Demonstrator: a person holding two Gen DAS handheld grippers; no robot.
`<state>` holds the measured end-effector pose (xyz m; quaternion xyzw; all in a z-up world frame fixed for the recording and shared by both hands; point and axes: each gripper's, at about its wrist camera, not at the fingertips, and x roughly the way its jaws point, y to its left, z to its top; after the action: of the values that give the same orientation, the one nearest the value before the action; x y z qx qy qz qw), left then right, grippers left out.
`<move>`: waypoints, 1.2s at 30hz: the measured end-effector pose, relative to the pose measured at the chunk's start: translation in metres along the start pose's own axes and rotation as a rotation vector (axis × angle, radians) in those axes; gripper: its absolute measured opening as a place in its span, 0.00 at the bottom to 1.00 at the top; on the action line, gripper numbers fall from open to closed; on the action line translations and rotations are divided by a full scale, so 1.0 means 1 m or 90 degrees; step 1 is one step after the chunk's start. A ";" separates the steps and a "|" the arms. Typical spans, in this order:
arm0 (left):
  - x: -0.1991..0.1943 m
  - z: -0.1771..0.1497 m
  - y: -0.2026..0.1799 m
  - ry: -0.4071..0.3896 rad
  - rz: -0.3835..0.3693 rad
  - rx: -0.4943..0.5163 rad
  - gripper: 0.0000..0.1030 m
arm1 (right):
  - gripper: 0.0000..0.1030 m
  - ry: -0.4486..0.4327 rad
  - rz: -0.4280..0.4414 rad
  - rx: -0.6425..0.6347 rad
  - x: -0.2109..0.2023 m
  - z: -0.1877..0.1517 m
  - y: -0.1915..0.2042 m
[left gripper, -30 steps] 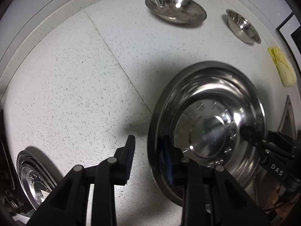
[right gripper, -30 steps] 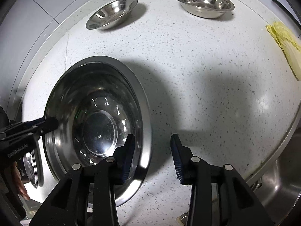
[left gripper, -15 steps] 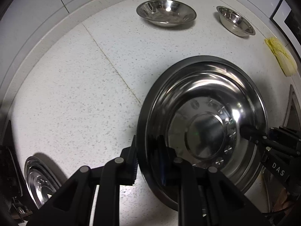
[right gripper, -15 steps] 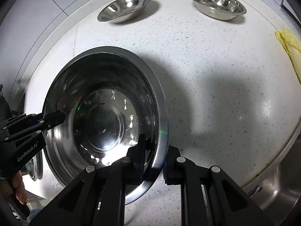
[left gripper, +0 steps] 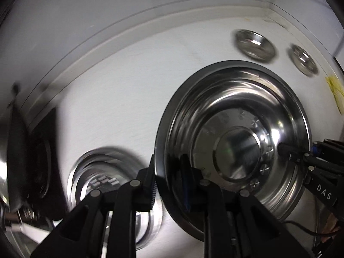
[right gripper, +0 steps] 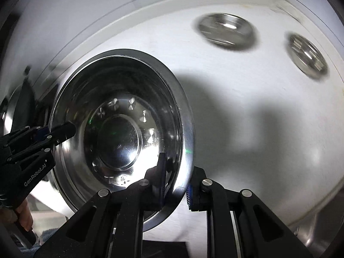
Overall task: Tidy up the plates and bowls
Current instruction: 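Carry the large steel bowl with both grippers onto the plate stack, then open both grippers to release the large bowl and lift away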
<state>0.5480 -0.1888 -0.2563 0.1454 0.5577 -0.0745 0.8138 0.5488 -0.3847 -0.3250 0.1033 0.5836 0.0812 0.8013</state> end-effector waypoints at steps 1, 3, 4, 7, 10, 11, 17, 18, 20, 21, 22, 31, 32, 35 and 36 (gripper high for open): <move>-0.002 -0.006 0.017 0.001 0.010 -0.019 0.19 | 0.14 0.002 0.006 -0.018 0.001 0.002 0.013; -0.005 -0.018 0.052 0.006 0.037 -0.062 0.19 | 0.14 0.010 0.024 -0.059 0.006 0.006 0.043; -0.006 -0.024 0.066 0.008 0.050 -0.077 0.19 | 0.14 0.015 0.032 -0.083 0.011 0.008 0.059; -0.009 -0.048 0.108 0.021 0.081 -0.132 0.19 | 0.15 0.036 0.057 -0.150 0.025 0.013 0.109; -0.006 -0.069 0.143 0.042 0.093 -0.182 0.20 | 0.15 0.057 0.073 -0.214 0.043 0.011 0.151; -0.003 -0.077 0.155 0.051 0.098 -0.201 0.20 | 0.15 0.067 0.077 -0.238 0.049 0.009 0.167; 0.020 -0.104 0.185 0.094 0.105 -0.261 0.21 | 0.15 0.113 0.080 -0.312 0.081 -0.003 0.216; 0.024 -0.107 0.186 0.099 0.105 -0.265 0.21 | 0.15 0.120 0.079 -0.318 0.084 -0.007 0.222; 0.031 -0.112 0.188 0.107 0.103 -0.268 0.21 | 0.15 0.132 0.075 -0.323 0.095 -0.011 0.226; 0.034 -0.115 0.187 0.109 0.102 -0.268 0.21 | 0.15 0.136 0.071 -0.323 0.100 -0.013 0.227; 0.036 -0.117 0.186 0.113 0.100 -0.267 0.22 | 0.15 0.138 0.069 -0.322 0.104 -0.011 0.225; 0.059 -0.131 0.190 0.141 0.080 -0.245 0.27 | 0.16 0.101 0.037 -0.323 0.098 -0.014 0.227; 0.060 -0.130 0.188 0.141 0.086 -0.235 0.27 | 0.18 0.092 0.028 -0.325 0.096 -0.016 0.228; 0.063 -0.129 0.187 0.143 0.101 -0.230 0.28 | 0.18 0.072 0.011 -0.327 0.095 -0.020 0.229; 0.063 -0.128 0.187 0.144 0.101 -0.233 0.28 | 0.19 0.066 0.006 -0.327 0.094 -0.022 0.229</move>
<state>0.5111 0.0317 -0.3291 0.0461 0.6362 0.1086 0.7624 0.5542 -0.1383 -0.3578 -0.1053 0.5837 0.2356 0.7699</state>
